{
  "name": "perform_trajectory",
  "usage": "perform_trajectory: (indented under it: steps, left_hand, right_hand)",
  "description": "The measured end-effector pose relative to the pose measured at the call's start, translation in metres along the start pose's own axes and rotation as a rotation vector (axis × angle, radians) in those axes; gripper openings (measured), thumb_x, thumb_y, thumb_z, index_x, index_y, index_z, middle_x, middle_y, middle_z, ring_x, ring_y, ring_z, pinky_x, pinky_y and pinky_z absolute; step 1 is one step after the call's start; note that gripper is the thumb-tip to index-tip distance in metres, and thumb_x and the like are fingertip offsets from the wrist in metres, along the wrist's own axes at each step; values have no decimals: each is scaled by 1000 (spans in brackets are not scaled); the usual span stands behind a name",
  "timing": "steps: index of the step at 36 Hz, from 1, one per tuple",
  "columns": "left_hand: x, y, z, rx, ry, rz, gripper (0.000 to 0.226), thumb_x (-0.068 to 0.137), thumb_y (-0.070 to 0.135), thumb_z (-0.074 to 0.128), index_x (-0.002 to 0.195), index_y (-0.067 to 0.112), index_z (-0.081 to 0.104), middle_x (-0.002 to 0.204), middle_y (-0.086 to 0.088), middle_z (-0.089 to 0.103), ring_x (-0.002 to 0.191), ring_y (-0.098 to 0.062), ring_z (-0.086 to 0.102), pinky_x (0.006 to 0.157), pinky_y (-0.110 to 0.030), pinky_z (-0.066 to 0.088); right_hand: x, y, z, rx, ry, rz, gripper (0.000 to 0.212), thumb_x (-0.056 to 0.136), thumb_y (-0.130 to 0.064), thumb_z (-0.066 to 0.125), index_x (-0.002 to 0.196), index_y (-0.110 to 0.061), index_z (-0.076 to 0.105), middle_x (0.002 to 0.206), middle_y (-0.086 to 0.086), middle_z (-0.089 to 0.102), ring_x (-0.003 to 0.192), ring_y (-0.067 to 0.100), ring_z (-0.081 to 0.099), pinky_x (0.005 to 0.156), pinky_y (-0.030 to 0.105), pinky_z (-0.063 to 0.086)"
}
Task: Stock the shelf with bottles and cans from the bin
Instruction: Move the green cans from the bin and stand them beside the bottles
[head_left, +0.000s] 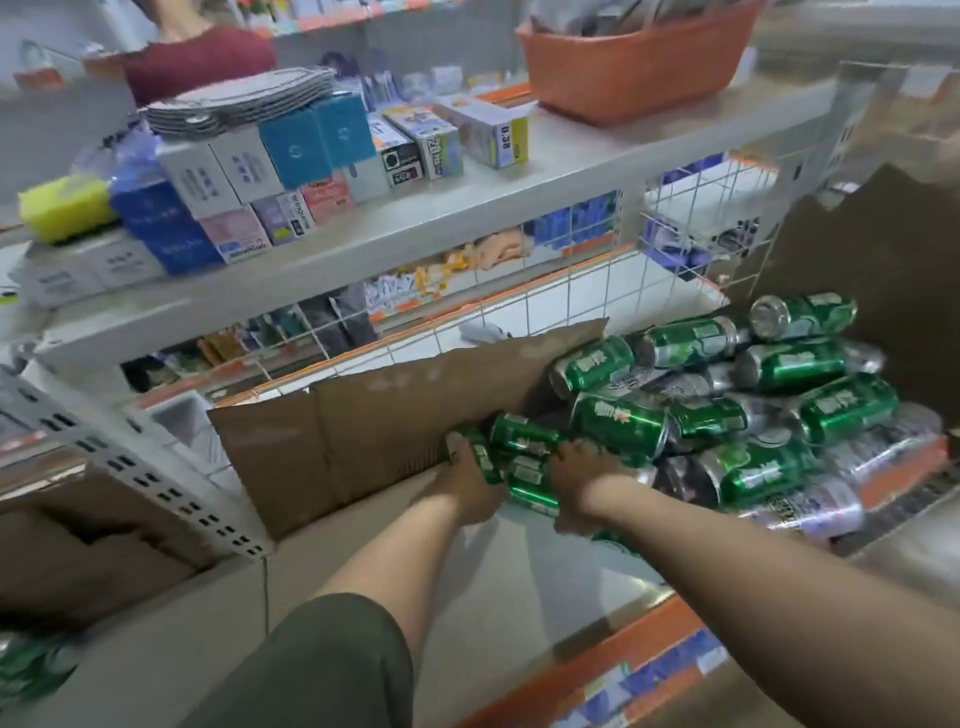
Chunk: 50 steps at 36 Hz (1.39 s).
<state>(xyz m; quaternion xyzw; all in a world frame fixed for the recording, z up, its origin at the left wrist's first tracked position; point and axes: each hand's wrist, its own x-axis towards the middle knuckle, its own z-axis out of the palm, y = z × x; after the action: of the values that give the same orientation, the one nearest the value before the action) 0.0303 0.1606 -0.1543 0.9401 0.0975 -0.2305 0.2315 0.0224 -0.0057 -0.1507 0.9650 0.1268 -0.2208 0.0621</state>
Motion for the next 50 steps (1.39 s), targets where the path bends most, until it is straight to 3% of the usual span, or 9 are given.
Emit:
perform_trajectory:
  steps: [6,10,13,23,28,33,38,44,50]
  left_hand:
    - [22,-12,12,-208,29,12,96,95,44,66,159,16,0,130,-20,60,105,-32,65,82,-29,47]
    - [36,-24,18,-426,3,-23,66,94,41,66,133,39,12,120,-18,62,94,-30,69,82,-50,62]
    - [60,-37,28,-556,26,-107,84,70,50,78,125,45,14,117,-11,59,98,-33,67,79,-56,62]
    - [-17,-36,-35,-748,88,-141,85,74,23,85,130,17,22,120,-14,52,96,-38,66,70,-56,62]
    - [-58,-53,-81,-870,178,-102,67,76,28,79,127,26,36,117,-11,58,83,-35,71,54,-48,61]
    - [-97,-79,-107,-968,101,-57,14,94,21,63,90,18,50,60,-5,66,46,-19,63,82,-48,60]
    - [-138,-123,-138,-1166,118,16,27,50,32,67,71,20,53,77,-12,55,64,-24,55,66,-37,50]
    - [-189,-186,-181,-1337,210,92,92,60,49,80,140,20,45,131,-20,63,81,-35,73,61,-45,58]
    - [-262,-248,-213,-1315,244,112,50,83,38,73,122,11,59,87,-11,67,59,-22,65,49,-29,53]
  right_hand:
    - [11,-2,15,-28,96,16,62,83,-26,68,136,-2,46,138,17,41,132,40,36,99,49,44]
    - [9,2,12,31,85,-8,61,83,-35,69,133,-4,49,135,15,42,128,36,37,100,48,42]
    - [3,0,8,71,100,-20,64,84,-39,70,135,-8,47,139,15,38,131,38,37,101,49,42]
    - [-14,-16,-32,318,215,-56,48,82,-38,70,114,-9,49,147,18,26,102,36,58,71,35,44]
    - [-31,-49,-68,426,346,-87,50,77,-46,70,112,-13,59,124,13,39,88,31,61,86,39,54]
    - [-49,-92,-86,410,352,-103,46,77,-48,68,99,-10,58,126,21,41,93,38,62,91,40,53]
    - [-80,-145,-104,405,406,-158,49,80,-50,69,98,-9,49,114,12,37,94,37,59,88,43,51]
    - [-115,-212,-136,406,461,-233,47,78,-46,74,95,-12,47,116,7,35,83,27,57,82,37,53]
    - [-149,-290,-157,416,531,-322,55,80,-44,74,118,-10,53,124,5,33,92,26,57,96,38,50]
